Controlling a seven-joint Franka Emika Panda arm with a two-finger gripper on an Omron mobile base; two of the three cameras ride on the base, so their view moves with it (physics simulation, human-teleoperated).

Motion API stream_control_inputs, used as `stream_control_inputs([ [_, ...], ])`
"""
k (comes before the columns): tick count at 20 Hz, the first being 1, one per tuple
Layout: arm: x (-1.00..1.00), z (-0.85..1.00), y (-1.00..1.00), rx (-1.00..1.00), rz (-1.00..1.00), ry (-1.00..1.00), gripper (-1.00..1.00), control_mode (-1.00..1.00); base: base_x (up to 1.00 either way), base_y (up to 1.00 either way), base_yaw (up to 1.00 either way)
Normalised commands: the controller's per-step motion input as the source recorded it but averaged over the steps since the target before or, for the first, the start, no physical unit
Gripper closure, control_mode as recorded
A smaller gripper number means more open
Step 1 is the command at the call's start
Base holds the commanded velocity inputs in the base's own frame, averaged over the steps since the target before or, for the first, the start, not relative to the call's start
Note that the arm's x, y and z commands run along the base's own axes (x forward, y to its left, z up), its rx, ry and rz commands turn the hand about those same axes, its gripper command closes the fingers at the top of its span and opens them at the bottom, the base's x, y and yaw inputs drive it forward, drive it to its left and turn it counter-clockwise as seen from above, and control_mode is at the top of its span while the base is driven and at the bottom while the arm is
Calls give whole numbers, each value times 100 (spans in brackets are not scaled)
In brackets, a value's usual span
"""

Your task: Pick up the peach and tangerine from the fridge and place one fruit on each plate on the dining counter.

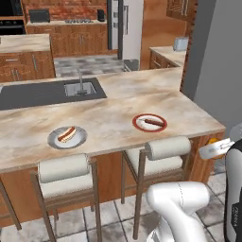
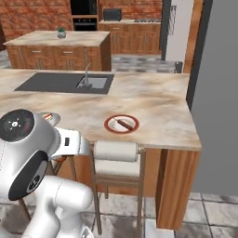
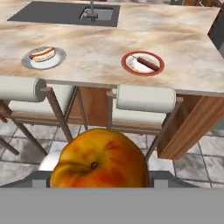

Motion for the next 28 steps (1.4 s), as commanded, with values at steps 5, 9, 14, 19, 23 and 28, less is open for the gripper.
stream_control_inputs([
  [5,0,0,0,0,0,0,100,100,52,-48,35],
  [9,0,0,0,0,0,0,100,100,66,-45,24],
  [14,0,0,0,0,0,0,100,100,79,-38,15],
  [19,79,0,-24,1,8,0,100,-100,18,-6,2],
  [23,100,-1,-27,1,9,0,100,-100,0,0,0],
  [28,82,-19,-5,-1,2,6,100,-100,0,0,0],
])
